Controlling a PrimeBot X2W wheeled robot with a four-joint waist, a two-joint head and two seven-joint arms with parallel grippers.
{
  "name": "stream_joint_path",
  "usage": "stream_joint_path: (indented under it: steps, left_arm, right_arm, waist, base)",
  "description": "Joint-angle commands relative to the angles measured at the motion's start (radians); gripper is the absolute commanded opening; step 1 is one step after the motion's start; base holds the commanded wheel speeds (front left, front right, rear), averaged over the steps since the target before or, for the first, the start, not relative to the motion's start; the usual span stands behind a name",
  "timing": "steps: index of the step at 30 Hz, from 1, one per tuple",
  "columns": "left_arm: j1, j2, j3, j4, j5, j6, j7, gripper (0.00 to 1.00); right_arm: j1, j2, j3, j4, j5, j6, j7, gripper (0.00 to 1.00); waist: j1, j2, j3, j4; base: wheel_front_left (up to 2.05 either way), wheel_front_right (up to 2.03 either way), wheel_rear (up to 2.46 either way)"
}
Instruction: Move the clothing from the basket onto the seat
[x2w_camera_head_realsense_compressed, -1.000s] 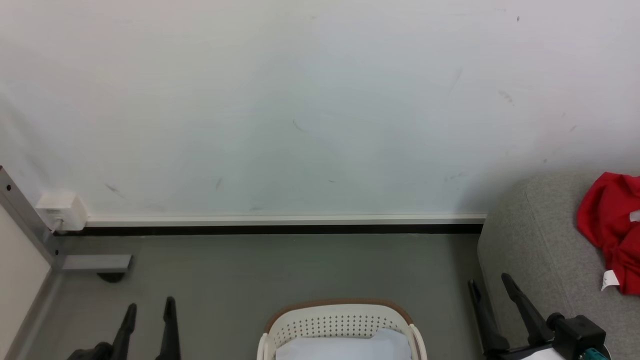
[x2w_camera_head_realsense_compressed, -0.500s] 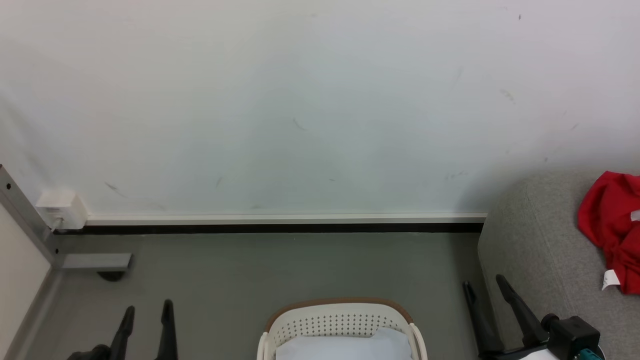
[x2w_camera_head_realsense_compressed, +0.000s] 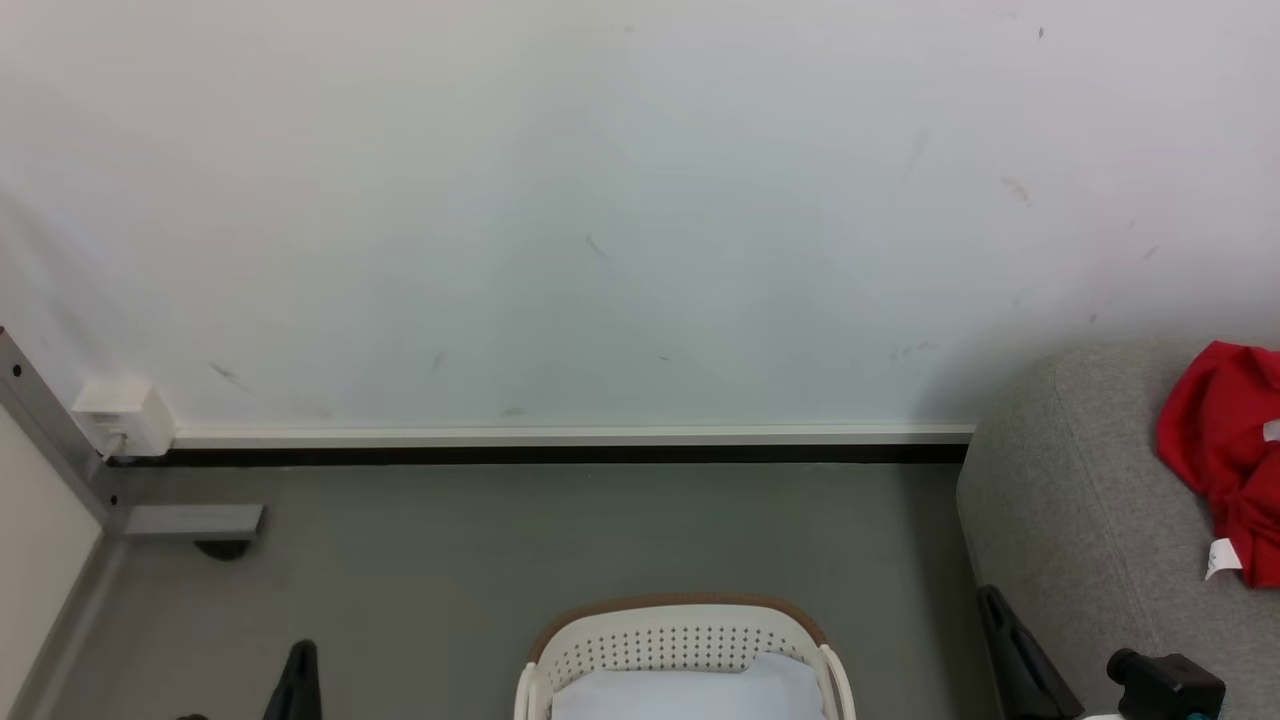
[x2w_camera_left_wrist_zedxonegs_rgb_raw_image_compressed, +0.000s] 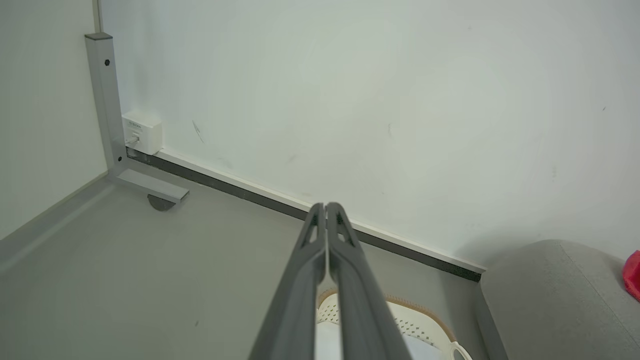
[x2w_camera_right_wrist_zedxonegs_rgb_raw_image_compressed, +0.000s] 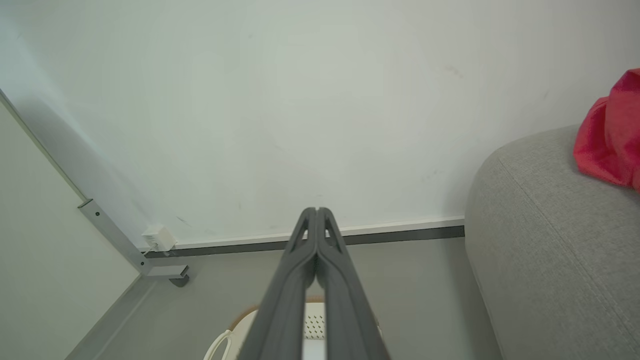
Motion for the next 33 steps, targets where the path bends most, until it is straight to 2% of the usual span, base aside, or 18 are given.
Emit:
stream_joint_path:
  steps: [1, 15, 33]
  left_arm:
    - [-0.028, 0.006, 0.006, -0.015, -0.049, -0.004, 0.007, 0.00]
    - [-0.048, 0.005, 0.004, -0.028, -0.283, -0.012, 0.064, 0.00]
    - [-0.075, 0.003, 0.009, -0.035, -0.531, -0.020, 0.131, 0.00]
  right_arm:
    - [-0.020, 0.001, -0.016, -0.021, 0.040, 0.000, 0.008, 0.00]
    - [-0.025, 0.010, -0.079, -0.037, 0.242, 0.000, 0.068, 0.00]
    - [-0.031, 0.021, -0.147, -0.055, 0.458, -0.001, 0.134, 0.00]
  waist:
    - [0.0000, -0.0001, 0.001, 0.001]
    - [0.0000, -0.0001, 0.009, 0.004]
    - [0.0000, -0.0001, 0.018, 0.009]
  base:
    - [0.00, 0.00, 0.00]
    - [0.00, 0.00, 0.00]
    - [0.00, 0.00, 0.00]
